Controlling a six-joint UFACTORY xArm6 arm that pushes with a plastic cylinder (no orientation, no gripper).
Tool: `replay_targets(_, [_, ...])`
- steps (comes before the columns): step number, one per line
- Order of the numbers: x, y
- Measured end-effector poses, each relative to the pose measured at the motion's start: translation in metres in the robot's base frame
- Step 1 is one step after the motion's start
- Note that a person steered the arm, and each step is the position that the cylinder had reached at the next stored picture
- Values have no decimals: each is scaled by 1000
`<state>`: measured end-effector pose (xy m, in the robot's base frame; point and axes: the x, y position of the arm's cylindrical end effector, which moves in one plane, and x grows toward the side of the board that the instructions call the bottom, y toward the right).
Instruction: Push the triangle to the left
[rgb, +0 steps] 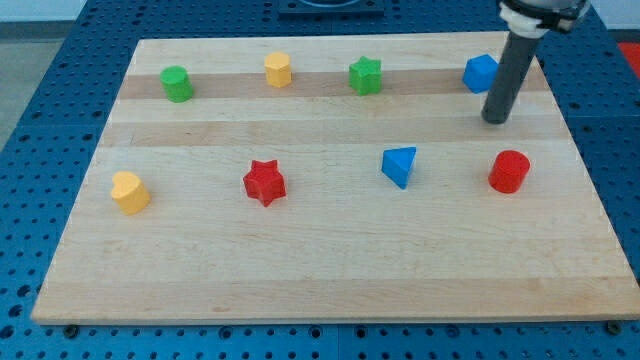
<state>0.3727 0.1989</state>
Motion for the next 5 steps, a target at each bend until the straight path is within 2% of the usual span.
replay_targets(1, [0,-19])
replay_targets(2, [35,-56])
replay_targets(4, [76,-65])
replay_targets(5, [78,-65])
